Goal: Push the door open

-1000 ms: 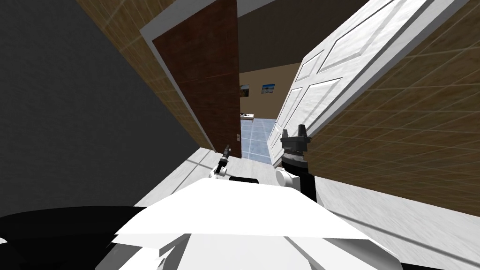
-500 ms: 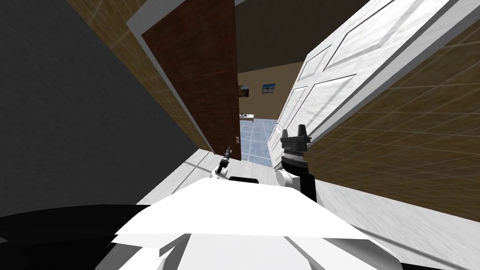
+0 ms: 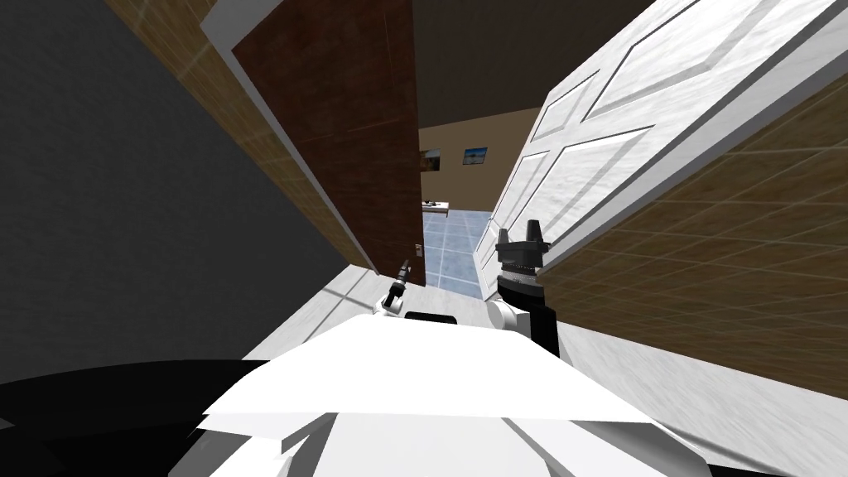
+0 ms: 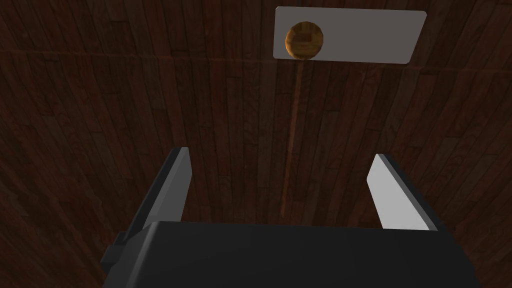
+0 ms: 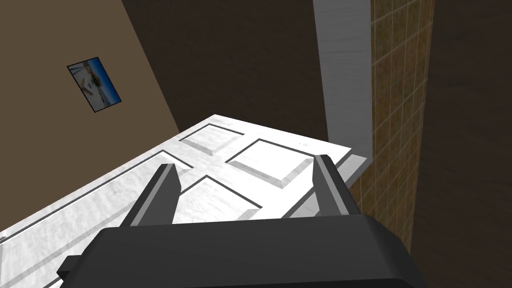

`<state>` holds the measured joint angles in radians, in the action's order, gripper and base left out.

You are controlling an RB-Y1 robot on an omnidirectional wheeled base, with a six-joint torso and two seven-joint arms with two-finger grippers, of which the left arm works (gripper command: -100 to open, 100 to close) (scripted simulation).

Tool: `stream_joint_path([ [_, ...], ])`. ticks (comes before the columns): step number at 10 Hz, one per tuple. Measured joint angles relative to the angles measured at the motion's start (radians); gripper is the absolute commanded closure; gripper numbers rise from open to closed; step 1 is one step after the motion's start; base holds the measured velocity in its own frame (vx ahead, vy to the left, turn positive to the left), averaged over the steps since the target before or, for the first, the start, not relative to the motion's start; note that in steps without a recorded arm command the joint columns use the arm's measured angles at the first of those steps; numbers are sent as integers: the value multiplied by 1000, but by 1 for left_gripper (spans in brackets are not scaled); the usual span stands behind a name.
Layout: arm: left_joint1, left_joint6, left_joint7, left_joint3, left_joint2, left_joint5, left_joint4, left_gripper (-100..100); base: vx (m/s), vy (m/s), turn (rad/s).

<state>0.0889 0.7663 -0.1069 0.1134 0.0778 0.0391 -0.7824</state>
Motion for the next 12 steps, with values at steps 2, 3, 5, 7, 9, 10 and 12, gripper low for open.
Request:
stream_joint_path([
  [2,15,9,-2,1,-2,0,37,-100,74,-9,3],
  [3,20,8,-3,3,-3,0,48,-100,88,-5,2],
  [5,29,11,-5,6,-5,0,74,-100,89,-4,2],
  [7,41,20,-6,6,-7,0,101,-100,76,-15,-14],
  [9,42,22,-3,2,-5,-2,105,-100,205,-30,-26],
  [10,42,22,-1,0,-4,-3,107,-100,197,-16,-38],
  [12,45,24,3,-5,-5,-5,113,-100,207,-36,-27],
])
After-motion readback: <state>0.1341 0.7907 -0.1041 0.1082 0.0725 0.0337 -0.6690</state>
